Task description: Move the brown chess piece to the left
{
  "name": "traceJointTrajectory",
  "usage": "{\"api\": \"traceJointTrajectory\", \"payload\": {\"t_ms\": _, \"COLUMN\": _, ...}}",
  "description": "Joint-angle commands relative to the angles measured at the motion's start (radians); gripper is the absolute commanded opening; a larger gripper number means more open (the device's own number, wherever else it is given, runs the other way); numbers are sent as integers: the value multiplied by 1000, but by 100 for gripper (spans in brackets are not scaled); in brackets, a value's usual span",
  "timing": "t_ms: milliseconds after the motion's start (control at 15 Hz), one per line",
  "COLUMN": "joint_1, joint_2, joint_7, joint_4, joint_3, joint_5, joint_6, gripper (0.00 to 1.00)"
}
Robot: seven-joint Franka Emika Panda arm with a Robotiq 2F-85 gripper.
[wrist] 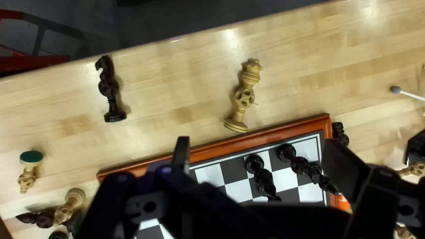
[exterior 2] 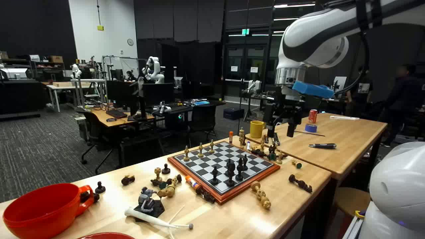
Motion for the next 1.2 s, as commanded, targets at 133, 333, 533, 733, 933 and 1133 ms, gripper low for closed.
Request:
{"api": "traceJointTrajectory", "payload": {"t_ms": 133, "joint_1": -12, "joint_2": 2, "joint_7": -7, "joint_4": 2, "joint_3": 9, "joint_5": 7, "joint_6": -2, "gripper": 100}}
{"api": "traceJointTrajectory", "payload": {"t_ms": 333, "joint_1": -12, "joint_2": 2, "joint_7": -7, "joint_4": 2, "joint_3": 9, "joint_5": 7, "joint_6": -2, "gripper": 100}}
{"api": "traceJointTrajectory", "payload": {"t_ms": 533, "joint_1": -11, "joint_2": 58, "joint_7": -29, "joint_4": 46, "joint_3": 4, "joint_5": -14, "joint_6": 3, "gripper": 100}}
{"api": "traceJointTrajectory", "payload": {"t_ms": 733, "joint_1": -2, "joint_2": 180, "joint_7": -71, "joint_4": 142, "joint_3": 8, "joint_5": -62, "joint_6": 40, "gripper": 100}}
{"api": "traceJointTrajectory", "payload": {"t_ms": 933, "joint_1": 2, "joint_2": 342, "joint_7": -113, "joint_4": 270, "joint_3": 3, "joint_5": -109, "joint_6": 86, "gripper": 100}}
{"api": "traceJointTrajectory", "payload": {"t_ms": 1133, "joint_1": -3, "joint_2": 517, "joint_7": -129, "joint_4": 425, "joint_3": 2, "joint_5": -150, "joint_6": 127, "gripper": 100}}
